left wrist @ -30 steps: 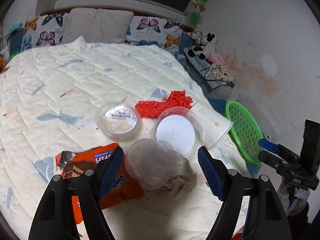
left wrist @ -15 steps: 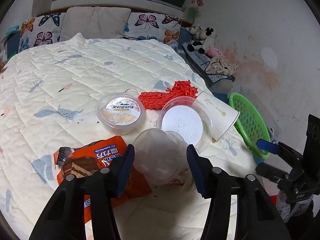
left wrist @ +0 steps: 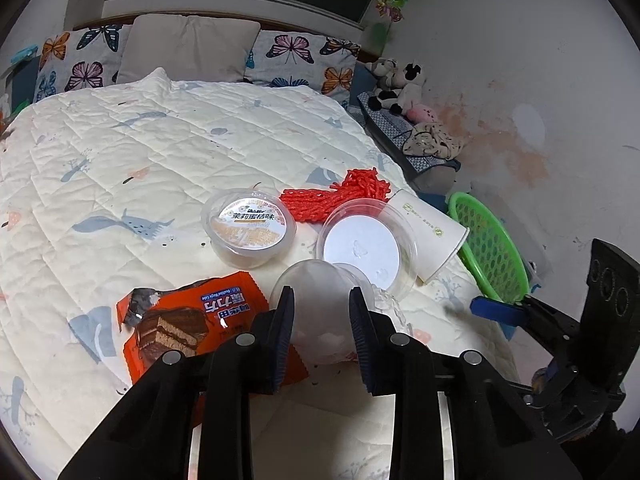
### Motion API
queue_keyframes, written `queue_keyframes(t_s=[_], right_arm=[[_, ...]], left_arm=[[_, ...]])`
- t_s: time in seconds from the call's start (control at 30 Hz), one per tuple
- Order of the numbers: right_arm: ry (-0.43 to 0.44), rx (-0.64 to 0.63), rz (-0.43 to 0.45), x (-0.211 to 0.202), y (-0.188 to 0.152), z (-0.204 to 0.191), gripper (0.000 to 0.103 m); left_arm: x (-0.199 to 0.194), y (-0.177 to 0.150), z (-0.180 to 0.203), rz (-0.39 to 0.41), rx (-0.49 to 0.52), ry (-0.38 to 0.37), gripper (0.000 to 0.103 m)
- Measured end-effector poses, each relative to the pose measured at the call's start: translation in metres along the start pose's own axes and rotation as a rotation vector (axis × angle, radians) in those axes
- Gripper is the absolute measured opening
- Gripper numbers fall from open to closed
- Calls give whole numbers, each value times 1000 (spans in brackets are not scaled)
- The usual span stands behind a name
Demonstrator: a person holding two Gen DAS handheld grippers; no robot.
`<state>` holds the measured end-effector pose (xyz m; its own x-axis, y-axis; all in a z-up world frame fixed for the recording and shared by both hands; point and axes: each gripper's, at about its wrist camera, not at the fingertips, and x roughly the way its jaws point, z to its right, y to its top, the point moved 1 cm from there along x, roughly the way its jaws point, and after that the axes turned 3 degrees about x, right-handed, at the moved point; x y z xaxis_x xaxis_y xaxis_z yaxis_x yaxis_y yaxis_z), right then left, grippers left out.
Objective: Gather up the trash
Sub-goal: 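Move both tools back over the bed toward the remaining trash, then grasp the crumpled tissue with the right tool while the left tool grasps the clear plastic cup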
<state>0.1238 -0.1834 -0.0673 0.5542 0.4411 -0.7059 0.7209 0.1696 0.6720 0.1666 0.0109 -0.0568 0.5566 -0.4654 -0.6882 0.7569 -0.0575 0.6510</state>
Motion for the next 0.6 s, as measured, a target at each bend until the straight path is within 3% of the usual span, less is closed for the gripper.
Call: queue_keyframes(t_s=[0.23,0.43,0.53,0.6], right_arm=[[14,-19,-17,17,5,-10,90],[29,-53,-36,37,9,-25,81],[22,-65,-51,48,10,-31,72],[14,-67,-58,54,10,-32,59]], left_arm=[[-10,1,-5,18,-22,-12,28],[-22,0,-13,35,-25,-5,30],[-29,-2,-16,39,-23,4,35],[-32,-5,-17,40,-10,14,41]])
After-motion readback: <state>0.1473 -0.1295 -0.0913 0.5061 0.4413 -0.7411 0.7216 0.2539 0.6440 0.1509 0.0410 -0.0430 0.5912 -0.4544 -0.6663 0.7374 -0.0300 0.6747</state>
